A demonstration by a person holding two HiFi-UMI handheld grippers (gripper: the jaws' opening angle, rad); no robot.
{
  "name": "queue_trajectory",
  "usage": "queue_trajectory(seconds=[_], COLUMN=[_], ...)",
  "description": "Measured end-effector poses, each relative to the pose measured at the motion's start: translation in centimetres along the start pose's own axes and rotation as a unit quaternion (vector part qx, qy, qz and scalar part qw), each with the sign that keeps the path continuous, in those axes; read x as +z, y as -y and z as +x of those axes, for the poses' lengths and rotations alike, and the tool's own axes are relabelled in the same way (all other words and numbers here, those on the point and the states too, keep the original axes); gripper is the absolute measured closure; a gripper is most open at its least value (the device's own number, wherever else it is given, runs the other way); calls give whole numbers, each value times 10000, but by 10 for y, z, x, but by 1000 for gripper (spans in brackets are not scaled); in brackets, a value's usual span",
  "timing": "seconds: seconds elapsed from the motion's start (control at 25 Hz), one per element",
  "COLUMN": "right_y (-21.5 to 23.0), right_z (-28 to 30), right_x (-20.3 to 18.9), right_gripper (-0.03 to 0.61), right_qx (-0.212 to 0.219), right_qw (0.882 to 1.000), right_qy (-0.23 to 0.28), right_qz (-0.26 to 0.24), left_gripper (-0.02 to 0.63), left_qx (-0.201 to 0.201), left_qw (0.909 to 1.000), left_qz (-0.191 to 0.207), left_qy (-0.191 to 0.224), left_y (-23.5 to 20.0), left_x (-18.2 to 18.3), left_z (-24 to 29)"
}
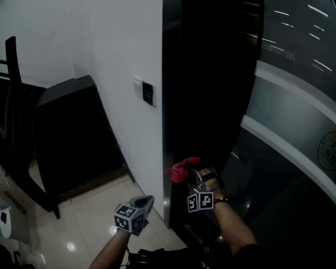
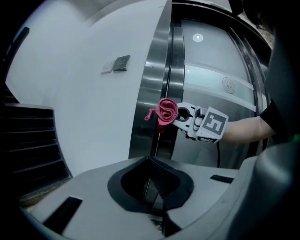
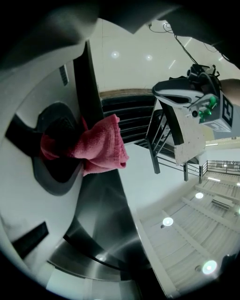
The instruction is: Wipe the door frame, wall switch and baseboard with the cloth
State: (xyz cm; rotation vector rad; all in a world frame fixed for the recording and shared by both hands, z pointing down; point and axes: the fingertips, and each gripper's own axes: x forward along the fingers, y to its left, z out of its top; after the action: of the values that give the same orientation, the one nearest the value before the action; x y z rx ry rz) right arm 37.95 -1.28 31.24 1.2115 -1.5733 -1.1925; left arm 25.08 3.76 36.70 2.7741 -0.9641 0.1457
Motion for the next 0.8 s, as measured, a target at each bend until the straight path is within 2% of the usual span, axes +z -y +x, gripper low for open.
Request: queue_trajectory(seconds=[0.24, 0.36, 0.64, 0.8], right_y=[-33, -45, -48, -64], right_z=[2, 2, 3, 5], right_x=[-9, -13, -14, -18], right_gripper=[517, 517, 517, 517], right_qx=[330, 453, 536, 745], right_qw=[9994, 9989, 9985, 9972], right_qy=[-71, -71, -51, -97], right_qz=[101, -17, 75, 54], left_gripper=[621, 621, 621, 621], left_qx=[77, 79, 211, 291], left_qw=[10000, 10000, 9998, 9995], left_qz=[-21, -6, 34, 80], left_qy=[57, 14, -21, -43], left_y=[-1, 0, -4, -6], left_x=[3, 0, -1, -1], left_z=[-2, -6, -16, -21])
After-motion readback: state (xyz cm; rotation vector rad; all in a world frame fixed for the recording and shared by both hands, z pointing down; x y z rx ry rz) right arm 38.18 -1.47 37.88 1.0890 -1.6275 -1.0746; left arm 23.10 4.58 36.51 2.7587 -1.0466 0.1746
